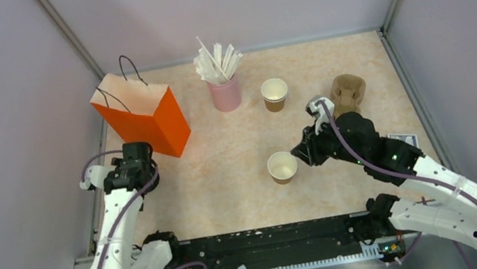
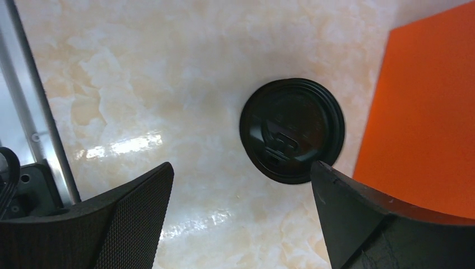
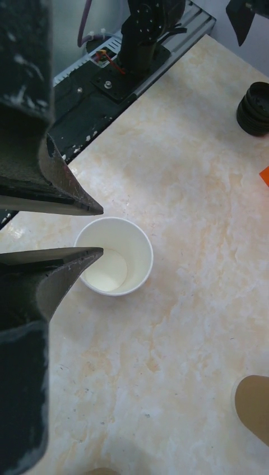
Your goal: Pack the takeout coffee
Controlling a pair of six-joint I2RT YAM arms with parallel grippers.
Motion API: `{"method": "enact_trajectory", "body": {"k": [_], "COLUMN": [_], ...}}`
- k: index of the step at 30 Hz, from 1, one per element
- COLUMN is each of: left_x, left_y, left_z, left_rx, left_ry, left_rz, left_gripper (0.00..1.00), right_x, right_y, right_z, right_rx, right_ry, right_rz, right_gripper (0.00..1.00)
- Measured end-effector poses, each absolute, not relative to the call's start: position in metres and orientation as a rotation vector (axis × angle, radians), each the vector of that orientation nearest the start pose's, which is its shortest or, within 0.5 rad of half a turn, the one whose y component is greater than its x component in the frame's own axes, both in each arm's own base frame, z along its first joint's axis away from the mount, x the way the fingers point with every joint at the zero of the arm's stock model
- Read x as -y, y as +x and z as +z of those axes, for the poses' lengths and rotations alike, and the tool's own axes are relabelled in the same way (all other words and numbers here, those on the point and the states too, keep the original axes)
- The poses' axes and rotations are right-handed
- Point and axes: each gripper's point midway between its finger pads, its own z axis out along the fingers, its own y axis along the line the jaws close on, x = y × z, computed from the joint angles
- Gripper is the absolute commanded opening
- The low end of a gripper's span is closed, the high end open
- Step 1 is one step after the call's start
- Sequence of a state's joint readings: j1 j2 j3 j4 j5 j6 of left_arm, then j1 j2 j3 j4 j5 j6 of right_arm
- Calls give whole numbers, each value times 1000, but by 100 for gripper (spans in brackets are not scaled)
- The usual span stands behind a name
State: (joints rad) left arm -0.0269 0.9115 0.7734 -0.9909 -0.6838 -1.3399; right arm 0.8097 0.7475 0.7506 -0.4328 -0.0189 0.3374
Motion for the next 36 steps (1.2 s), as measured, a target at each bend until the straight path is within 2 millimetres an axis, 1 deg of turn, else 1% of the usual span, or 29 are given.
{"method": "enact_trajectory", "body": {"k": [4, 6, 8, 11, 14, 17, 21, 23, 24, 26, 28, 31, 36], "left_x": [-85, -90, -92, -94, -95, -95, -97, -99, -100, -101, -102, -102, -99], "left_y": [199, 198, 196, 196, 204, 213, 221, 224, 226, 227, 227, 228, 230], "left_z": [111, 101, 93, 88, 89, 90, 89, 85, 83, 78, 74, 68, 62], "left_rx": [-1771, -1786, -1806, -1818, -1814, -1810, -1805, -1806, -1808, -1812, -1824, -1833, -1851], "left_ry": [-1650, -1679, -1703, -1713, -1690, -1671, -1663, -1669, -1673, -1680, -1678, -1664, -1649], "left_rz": [403, 448, 488, 508, 483, 445, 429, 424, 415, 405, 396, 384, 354], "left_gripper": [96, 94, 88, 74, 66, 54, 56, 44, 41, 41, 46, 44, 43], "right_x": [-215, -214, -212, -210, -209, -208, -206, -206, -206, -206, -208, -209, -210], "right_y": [182, 182, 183, 185, 187, 188, 191, 193, 194, 195, 196, 198, 197], "right_z": [227, 232, 239, 251, 260, 265, 265, 264, 264, 264, 263, 261, 259], "right_rx": [-2020, -2020, -2015, -1998, -1981, -1980, -1999, -2009, -2014, -2021, -2031, -2042, -2053], "right_ry": [-528, -533, -530, -516, -498, -476, -460, -455, -455, -453, -454, -457, -450], "right_rz": [723, 714, 702, 696, 698, 695, 671, 659, 654, 645, 639, 635, 642], "right_gripper": [26, 26, 26, 26, 25, 25, 25, 25, 25, 25, 25, 25, 25]}}
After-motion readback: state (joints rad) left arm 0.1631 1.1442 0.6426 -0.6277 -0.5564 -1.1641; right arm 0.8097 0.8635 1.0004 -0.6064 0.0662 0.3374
